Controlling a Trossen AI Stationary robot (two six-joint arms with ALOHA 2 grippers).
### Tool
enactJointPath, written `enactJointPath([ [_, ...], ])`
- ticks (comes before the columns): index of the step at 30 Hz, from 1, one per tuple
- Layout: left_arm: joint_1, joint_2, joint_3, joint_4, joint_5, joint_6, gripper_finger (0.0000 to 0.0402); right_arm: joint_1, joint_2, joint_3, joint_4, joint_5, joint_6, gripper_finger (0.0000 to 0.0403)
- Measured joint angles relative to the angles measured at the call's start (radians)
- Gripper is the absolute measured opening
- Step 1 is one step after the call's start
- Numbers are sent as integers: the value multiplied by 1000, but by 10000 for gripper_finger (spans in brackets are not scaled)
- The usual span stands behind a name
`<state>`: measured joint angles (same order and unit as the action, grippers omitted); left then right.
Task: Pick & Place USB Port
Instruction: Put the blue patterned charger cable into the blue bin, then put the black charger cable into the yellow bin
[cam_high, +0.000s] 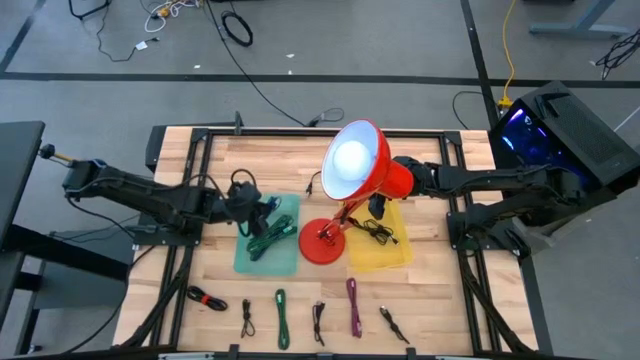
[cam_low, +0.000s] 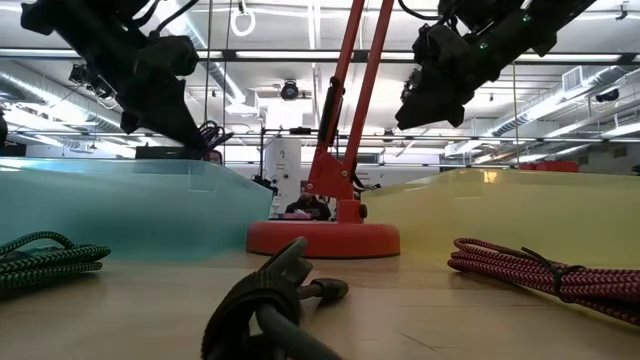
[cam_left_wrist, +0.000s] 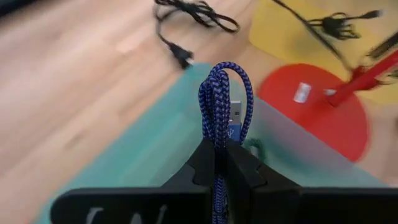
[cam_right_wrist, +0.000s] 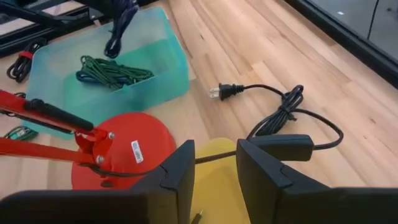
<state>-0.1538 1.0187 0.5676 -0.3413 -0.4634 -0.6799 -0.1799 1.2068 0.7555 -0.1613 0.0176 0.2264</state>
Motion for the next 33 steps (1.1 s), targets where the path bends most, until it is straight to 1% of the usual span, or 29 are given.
enactJointPath([
  [2,-7,0,1,5,43,-28,17,0,0,0,2,3,-1,119],
  [4,-14,0,1,-3,63,-58,17,0,0,0,2,28,-2,119],
  [9,-44,6,1,-39,63,-118,17,0,0,0,9,45,-2,119],
  [12,-61,11,1,-37,61,-121,18,1,0,0,10,45,-2,119],
  [14,-66,15,1,-17,60,-120,37,1,0,0,10,45,-2,119],
  [20,-67,16,1,-6,68,-114,132,1,0,0,12,45,-2,119],
  [24,-67,16,1,1,87,-112,181,1,0,0,12,45,-2,119],
  [28,-66,13,1,38,100,-74,208,1,0,0,12,45,-3,119],
  [33,-66,-43,2,151,117,37,216,1,0,0,12,45,-7,119],
])
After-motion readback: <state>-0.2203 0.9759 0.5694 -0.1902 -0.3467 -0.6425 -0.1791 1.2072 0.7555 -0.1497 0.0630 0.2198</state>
